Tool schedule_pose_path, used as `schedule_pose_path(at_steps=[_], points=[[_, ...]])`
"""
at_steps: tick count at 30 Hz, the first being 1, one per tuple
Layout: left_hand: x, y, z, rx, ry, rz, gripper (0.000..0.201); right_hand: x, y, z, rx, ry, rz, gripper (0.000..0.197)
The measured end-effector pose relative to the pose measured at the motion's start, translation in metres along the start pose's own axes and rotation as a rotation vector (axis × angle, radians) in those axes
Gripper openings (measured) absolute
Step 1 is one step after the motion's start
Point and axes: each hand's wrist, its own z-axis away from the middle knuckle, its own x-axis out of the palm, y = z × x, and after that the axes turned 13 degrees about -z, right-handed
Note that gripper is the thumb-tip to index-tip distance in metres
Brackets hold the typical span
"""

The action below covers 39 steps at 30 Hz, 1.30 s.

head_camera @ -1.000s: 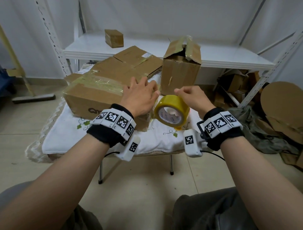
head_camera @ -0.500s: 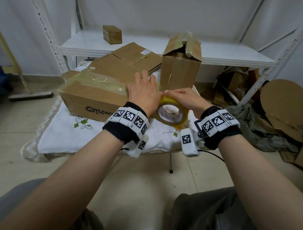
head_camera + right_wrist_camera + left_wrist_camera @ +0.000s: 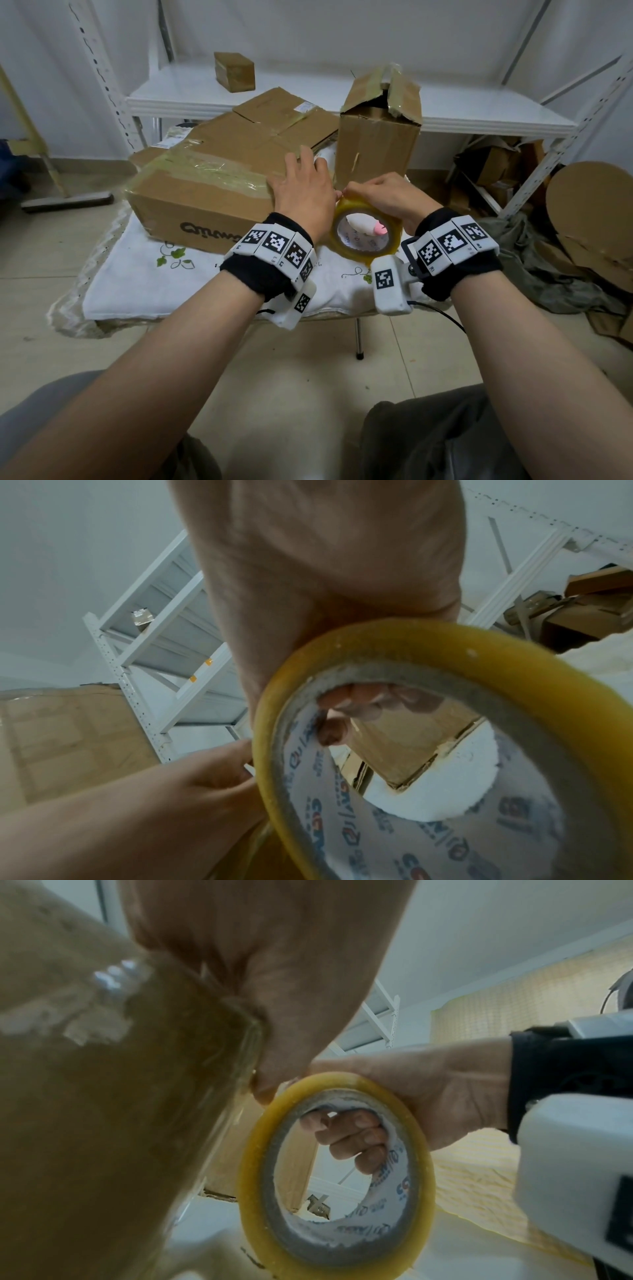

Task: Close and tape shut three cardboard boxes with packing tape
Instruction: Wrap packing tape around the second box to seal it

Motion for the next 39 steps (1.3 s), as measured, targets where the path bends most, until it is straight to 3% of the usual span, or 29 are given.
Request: schedule_pose_path(at_steps=[18,23,27,31,39], points=[[0.002,-0.003,0.001,0.024,0.008,0.007,0.055,-0.006,-0.007,-0.002,-0.009,-0.032,0.141,0.038],[0.006,-0.006,-0.001,0.012,0.043,-0.012,0.04,-0.024,0.01,0.003,0.016,0.035,0.287,0.035],[0.007,-0.005,-0.002,-0.009,0.078,-0.007,0.029,-0.033,0.013,0.009,-0.081,0.154,0.155,0.03],[0.003,-0.005,-0.001,-0.016,0.055,0.039,0.032,-0.03,0.013,0.004,-0.116,0.216,0.221,0.044],[0.0,-0.013,0.0,-0.023,0.022,0.118,0.039,-0.009,0.015,-0.005,-0.223,0.267,0.34,0.041]])
